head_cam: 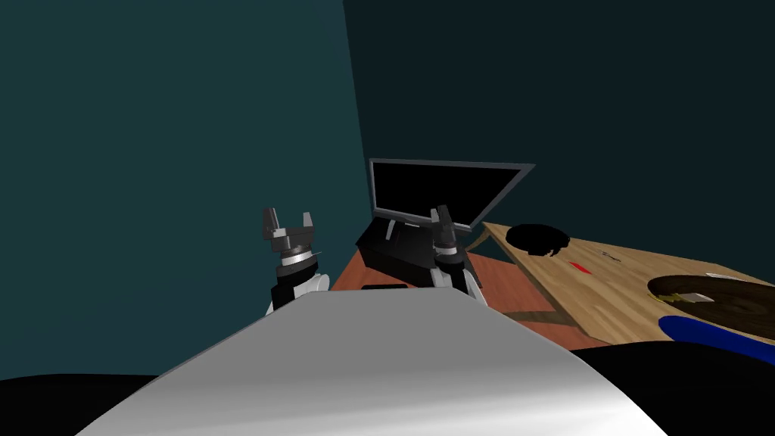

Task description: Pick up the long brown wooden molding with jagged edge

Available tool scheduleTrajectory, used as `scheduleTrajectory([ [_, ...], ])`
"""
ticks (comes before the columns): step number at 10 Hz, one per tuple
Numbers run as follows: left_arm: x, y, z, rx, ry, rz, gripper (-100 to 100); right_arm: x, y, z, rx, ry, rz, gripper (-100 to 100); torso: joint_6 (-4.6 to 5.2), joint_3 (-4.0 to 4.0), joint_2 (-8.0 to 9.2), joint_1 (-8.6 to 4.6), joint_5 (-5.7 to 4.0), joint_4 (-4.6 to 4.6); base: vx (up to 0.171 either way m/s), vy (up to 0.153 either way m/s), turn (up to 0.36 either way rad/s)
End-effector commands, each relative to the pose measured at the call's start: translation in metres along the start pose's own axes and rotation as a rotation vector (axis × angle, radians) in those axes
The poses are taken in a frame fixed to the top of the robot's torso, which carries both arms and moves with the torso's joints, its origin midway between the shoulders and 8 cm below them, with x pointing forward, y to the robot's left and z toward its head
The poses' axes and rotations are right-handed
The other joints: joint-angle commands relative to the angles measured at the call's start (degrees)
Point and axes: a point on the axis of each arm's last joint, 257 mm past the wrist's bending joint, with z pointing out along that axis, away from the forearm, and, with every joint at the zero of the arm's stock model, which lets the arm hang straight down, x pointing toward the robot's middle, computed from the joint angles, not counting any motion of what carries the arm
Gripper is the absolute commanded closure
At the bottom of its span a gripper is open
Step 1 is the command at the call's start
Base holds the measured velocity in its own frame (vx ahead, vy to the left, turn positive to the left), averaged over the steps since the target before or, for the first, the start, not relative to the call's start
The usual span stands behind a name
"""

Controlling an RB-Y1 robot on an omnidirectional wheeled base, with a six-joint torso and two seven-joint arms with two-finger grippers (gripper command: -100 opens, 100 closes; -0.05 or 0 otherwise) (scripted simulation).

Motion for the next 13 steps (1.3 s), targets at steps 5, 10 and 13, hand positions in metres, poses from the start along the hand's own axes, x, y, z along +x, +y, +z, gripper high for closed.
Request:
scheduleTrajectory([
  [5, 0.000, 0.000, 0.000, 0.000, 0.000, 0.000, 0, 0.050, -0.044, -0.022, 0.022, 0.202, -0.212, -100, -0.01, -0.01, -0.01, -0.03, 0.00, 0.00, 0.001, -0.014, 0.195],
  [10, 0.000, 0.000, 0.000, 0.000, 0.000, 0.000, 0, 0.092, -0.084, -0.050, 0.008, 0.401, -0.406, -100, 0.06, 0.00, -0.01, -0.03, 0.00, 0.00, 0.001, -0.013, 0.182],
  [13, 0.000, 0.000, 0.000, 0.000, 0.000, 0.000, 0, 0.110, -0.110, -0.072, 0.020, 0.504, -0.484, -100, 0.01, -0.02, -0.03, -0.03, 0.00, -0.01, 0.005, -0.016, 0.172],
])
